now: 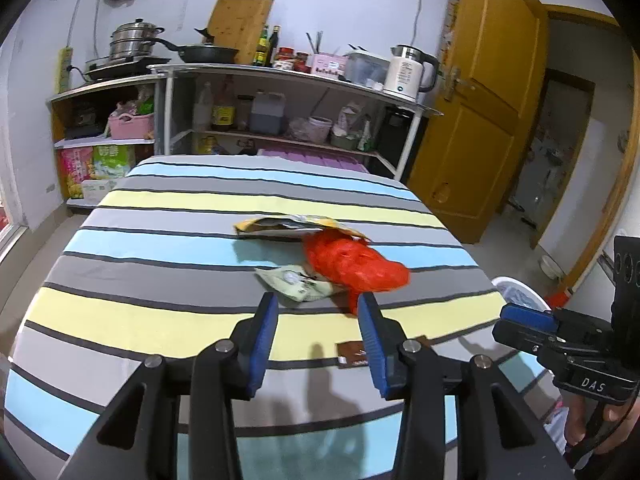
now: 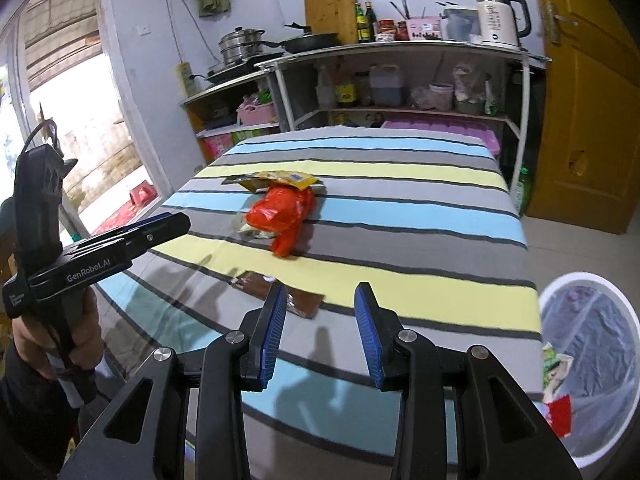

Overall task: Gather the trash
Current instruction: 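Grasp the red plastic bag with the right tool and lift it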

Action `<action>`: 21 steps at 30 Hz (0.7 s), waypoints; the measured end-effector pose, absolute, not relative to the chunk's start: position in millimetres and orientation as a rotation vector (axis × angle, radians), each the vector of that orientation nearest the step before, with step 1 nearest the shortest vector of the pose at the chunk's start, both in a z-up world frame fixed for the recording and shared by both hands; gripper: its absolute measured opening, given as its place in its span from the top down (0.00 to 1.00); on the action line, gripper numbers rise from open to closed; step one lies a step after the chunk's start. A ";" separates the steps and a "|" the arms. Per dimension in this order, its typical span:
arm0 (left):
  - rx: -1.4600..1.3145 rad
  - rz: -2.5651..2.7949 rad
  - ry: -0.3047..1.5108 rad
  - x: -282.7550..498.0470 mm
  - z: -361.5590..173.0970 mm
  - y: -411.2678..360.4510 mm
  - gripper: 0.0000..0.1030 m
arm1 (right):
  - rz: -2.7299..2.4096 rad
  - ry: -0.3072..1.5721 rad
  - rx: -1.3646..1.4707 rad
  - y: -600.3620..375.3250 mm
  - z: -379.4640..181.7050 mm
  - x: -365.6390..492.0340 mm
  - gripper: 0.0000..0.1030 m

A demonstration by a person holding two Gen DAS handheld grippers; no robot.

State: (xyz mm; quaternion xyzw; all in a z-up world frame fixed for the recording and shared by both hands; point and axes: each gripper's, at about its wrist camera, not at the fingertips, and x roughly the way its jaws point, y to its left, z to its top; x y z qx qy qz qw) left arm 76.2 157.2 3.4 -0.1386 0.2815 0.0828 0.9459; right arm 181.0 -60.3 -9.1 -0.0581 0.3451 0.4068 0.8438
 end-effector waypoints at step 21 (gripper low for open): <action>-0.332 0.199 0.571 80.1 -8.2 202.2 0.55 | 0.891 0.775 -0.146 30.1 -16.1 215.2 0.50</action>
